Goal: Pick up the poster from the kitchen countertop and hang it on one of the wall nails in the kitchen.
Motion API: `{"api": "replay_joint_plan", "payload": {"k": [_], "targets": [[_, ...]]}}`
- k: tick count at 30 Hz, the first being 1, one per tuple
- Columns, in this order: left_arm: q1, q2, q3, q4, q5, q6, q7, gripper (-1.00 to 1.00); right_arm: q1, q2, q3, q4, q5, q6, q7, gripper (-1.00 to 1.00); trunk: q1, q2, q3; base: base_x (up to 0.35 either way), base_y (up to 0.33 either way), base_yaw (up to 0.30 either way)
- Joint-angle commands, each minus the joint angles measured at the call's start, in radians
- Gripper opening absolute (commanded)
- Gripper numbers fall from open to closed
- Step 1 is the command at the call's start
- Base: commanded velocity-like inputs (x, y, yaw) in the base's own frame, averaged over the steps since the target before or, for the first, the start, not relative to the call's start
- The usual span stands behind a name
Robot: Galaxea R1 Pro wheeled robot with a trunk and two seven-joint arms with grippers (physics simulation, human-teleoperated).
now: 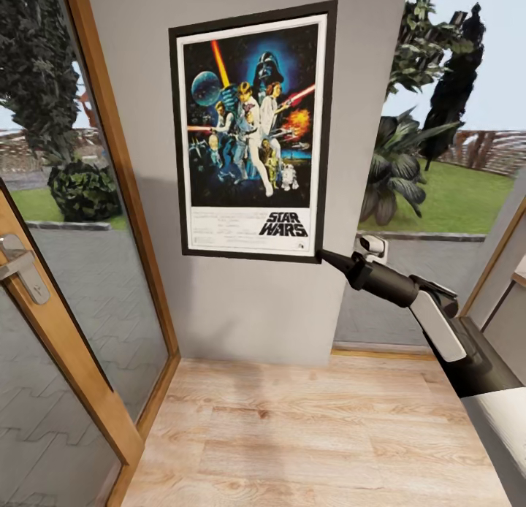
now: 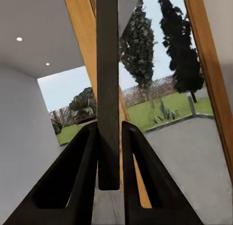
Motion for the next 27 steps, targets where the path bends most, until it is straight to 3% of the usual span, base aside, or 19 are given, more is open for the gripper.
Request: {"api": "replay_joint_plan", "payload": {"k": [1, 5, 8, 10, 17, 19, 20, 23, 27], "targets": [[0.000, 0.000, 0.002, -0.003, 0.002, 0.007, -0.006, 1.00, -0.001, -0.001, 0.002, 0.003, -0.013, 0.011, 0.006, -1.00, 0.001, -0.002, -0.002, 0.000, 0.000, 0.000], [0.000, 0.000, 0.002, -0.003, 0.002, 0.007, -0.006, 1.00, -0.001, -0.001, 0.004, 0.010, 0.001, 0.007, 0.012, -1.00, 0.001, -0.002, -0.002, 0.000, 0.000, 0.000], [0.000, 0.000, 0.002, -0.003, 0.002, 0.007, -0.006, 1.00, -0.001, -0.001, 0.005, 0.012, 0.057, 0.004, 0.015, -1.00, 0.001, -0.002, -0.002, 0.000, 0.000, 0.000], [0.000, 0.000, 0.002, -0.003, 0.002, 0.007, -0.006, 1.00, 0.001, -0.001, 0.004, 0.012, 0.072, 0.003, 0.015, -1.00, 0.001, -0.002, -0.002, 0.000, 0.000, 0.000], [0.000, 0.000, 0.002, -0.003, 0.002, 0.007, -0.006, 1.00, 0.008, -0.002, 0.004, 0.014, 0.086, 0.001, 0.016, -1.00, 0.001, -0.002, -0.002, 0.000, 0.000, 0.000], [0.000, 0.000, 0.002, -0.003, 0.002, 0.007, -0.006, 1.00, 0.011, -0.002, 0.004, 0.021, 0.088, -0.030, 0.040, -1.00, 0.001, -0.002, -0.002, 0.000, 0.000, 0.000], [0.000, 0.000, 0.002, -0.003, 0.002, 0.007, -0.006, 1.00, 0.012, -0.004, 0.004, 0.075, 0.101, -0.087, 0.102, -1.00, 0.001, -0.002, -0.002, 0.000, 0.000, 0.000], [0.000, 0.000, 0.002, -0.002, 0.002, 0.007, -0.006, 1.00, 0.012, -0.003, 0.005, 0.095, 0.162, -0.103, 0.130, -1.00, 0.001, -0.002, -0.002, 0.000, 0.000, 0.000], [0.000, 0.000, 0.002, -0.002, 0.002, 0.007, -0.006, 1.00, 0.013, -0.002, 0.005, 0.097, 0.172, -0.106, 0.151, -1.00, 0.001, -0.002, -0.002, 0.000, 0.000, 0.000]]}}
